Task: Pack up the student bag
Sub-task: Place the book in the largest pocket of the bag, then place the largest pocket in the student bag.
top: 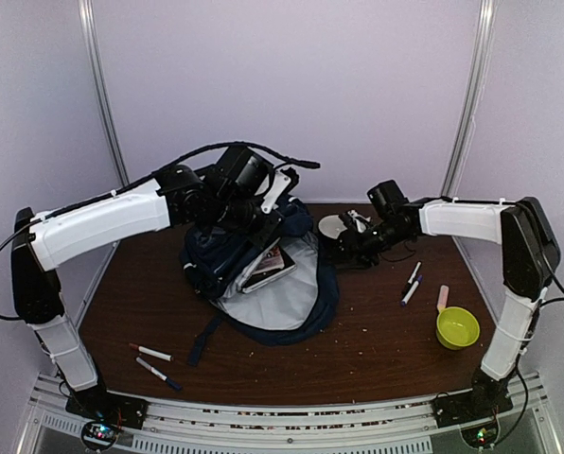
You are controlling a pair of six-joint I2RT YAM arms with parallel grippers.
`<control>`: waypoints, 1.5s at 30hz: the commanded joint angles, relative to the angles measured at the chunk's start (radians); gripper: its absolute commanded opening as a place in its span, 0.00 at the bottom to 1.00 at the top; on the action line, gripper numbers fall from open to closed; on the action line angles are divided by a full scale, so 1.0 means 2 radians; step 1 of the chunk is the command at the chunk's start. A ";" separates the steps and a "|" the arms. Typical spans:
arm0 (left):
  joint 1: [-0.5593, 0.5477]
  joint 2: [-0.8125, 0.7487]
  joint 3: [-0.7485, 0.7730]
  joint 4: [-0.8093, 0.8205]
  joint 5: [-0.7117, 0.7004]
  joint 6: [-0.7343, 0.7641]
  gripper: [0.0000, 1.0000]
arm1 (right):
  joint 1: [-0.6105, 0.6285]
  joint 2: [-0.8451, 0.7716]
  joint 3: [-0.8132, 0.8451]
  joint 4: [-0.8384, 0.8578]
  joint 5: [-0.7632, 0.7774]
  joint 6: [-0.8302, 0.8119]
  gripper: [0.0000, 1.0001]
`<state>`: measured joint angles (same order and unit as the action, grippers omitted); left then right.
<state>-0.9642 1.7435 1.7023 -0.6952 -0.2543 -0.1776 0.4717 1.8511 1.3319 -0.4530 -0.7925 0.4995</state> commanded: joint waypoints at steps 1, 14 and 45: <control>-0.003 0.000 -0.019 0.078 0.048 -0.015 0.00 | -0.055 -0.069 -0.036 0.049 -0.040 -0.038 0.43; -0.005 0.087 -0.047 0.135 0.105 -0.011 0.00 | -0.091 -0.141 0.000 -0.147 -0.007 -0.356 0.32; -0.022 -0.121 -0.280 0.120 -0.006 -0.023 0.00 | -0.091 -0.138 -0.051 -0.063 0.027 -0.380 0.35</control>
<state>-1.0183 1.5948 1.1877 -0.4728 -0.1440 -0.1795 0.2882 1.5749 1.2488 -0.6014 -0.7563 -0.2577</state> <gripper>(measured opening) 0.036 0.349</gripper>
